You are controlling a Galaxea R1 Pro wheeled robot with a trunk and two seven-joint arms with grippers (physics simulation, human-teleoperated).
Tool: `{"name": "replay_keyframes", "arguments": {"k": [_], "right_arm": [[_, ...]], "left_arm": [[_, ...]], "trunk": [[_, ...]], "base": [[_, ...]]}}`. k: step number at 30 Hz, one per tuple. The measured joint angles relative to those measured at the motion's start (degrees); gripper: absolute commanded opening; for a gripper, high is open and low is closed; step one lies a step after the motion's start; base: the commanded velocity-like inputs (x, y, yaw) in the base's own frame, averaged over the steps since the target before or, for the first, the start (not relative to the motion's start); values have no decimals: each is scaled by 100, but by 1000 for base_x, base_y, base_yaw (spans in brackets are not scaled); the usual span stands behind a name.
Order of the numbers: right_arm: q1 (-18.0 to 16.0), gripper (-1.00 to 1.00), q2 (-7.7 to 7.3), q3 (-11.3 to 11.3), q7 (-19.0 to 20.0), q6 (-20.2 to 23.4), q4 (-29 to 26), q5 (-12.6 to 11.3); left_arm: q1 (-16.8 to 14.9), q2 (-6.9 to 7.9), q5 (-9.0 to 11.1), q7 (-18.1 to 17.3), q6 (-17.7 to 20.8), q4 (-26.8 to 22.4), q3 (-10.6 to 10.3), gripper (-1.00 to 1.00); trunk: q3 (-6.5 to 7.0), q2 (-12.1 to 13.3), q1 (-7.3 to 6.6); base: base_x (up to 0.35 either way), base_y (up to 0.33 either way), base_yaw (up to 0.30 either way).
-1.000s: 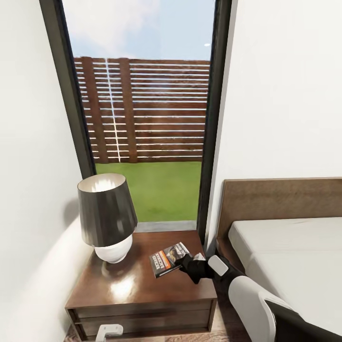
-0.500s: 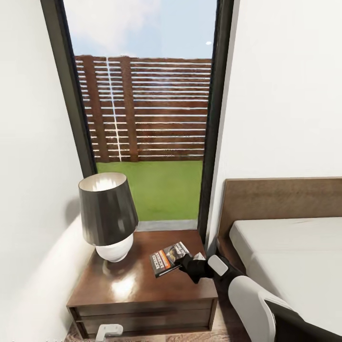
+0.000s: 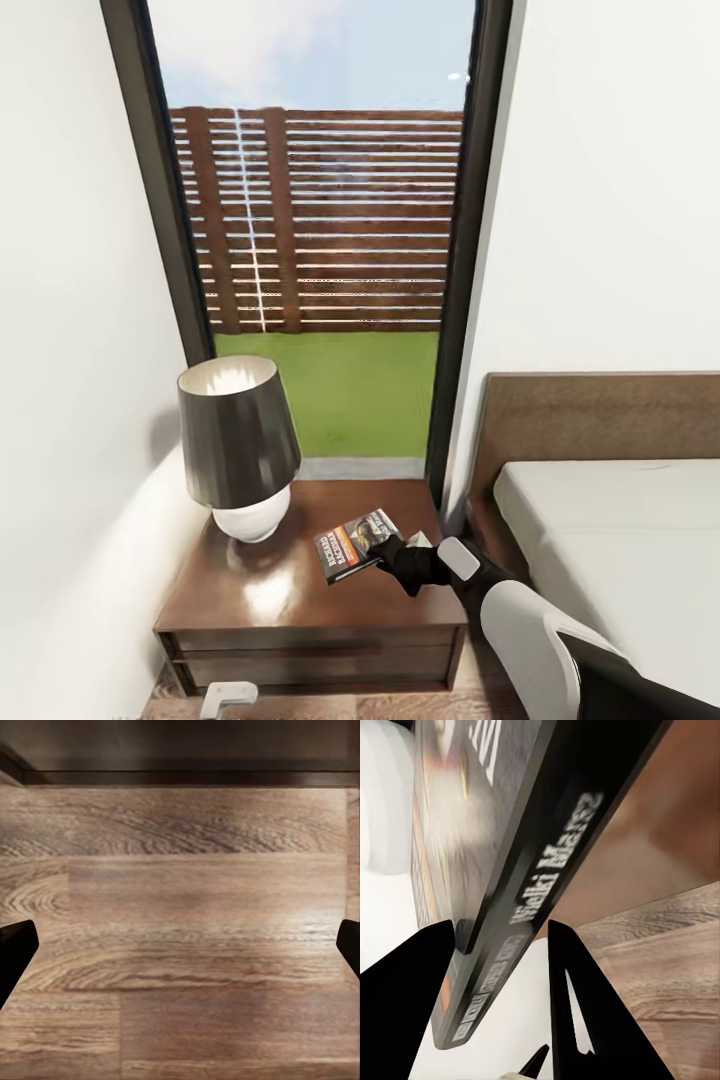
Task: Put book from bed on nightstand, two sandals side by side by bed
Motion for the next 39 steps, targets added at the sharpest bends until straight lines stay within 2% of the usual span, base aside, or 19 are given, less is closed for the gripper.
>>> {"name": "replay_keyframes", "arguments": {"k": [14,39], "right_arm": [[0,-100,0,-2,13,1,-61,-7],[0,-100,-1,-5,10,1,-89,-10]], "left_arm": [[-8,-5,0,10,1,-9,0,100],[-9,-14,-6,120,12,-12,8,100]], "trunk": [[-112,0,0],[-126,0,0]], "base": [[0,0,81],[60,16,4]]}}
